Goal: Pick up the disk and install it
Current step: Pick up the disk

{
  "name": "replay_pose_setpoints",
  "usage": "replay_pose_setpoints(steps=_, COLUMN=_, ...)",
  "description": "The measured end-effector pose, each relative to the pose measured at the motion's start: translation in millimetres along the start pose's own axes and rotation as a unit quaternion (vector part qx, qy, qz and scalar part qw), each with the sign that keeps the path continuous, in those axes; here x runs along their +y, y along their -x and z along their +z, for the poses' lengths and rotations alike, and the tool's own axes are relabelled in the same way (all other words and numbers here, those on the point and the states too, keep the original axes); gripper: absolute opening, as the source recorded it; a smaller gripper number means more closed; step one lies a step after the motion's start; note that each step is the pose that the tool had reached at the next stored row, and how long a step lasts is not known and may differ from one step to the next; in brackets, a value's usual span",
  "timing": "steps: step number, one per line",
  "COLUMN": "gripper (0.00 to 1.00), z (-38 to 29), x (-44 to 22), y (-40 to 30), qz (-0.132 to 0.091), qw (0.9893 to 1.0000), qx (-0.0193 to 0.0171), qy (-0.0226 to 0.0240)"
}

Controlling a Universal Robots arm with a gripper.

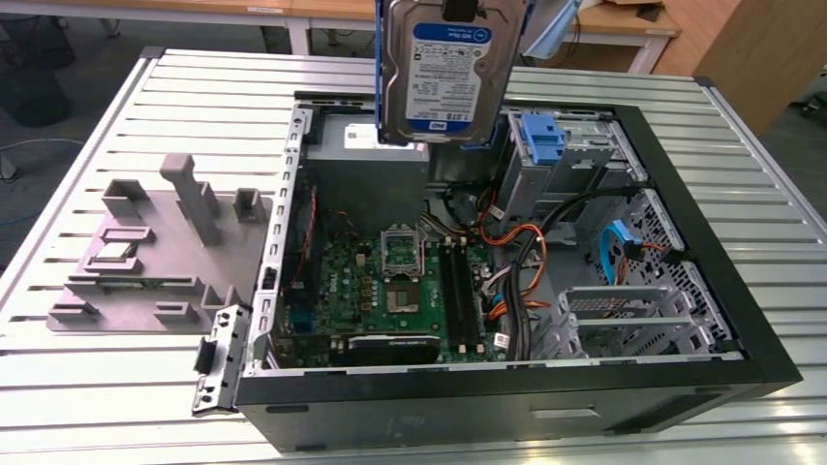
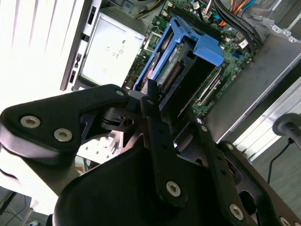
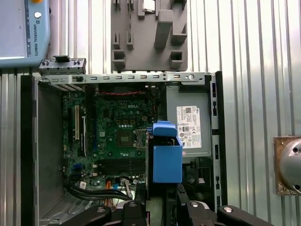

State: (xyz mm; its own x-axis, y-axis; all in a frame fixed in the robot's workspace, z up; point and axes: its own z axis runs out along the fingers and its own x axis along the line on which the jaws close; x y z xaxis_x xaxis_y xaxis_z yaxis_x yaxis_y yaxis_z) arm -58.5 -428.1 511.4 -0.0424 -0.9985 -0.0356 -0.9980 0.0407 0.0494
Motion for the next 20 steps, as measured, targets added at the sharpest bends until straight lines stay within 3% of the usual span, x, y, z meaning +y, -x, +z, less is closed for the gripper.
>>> replay_pose_setpoints(steps=20, gripper=0.35, z=-0.3, x=-0.3, y=-9.2, qz=0.000, qw=1.0000, qx=0.0001, qy=0.0000)
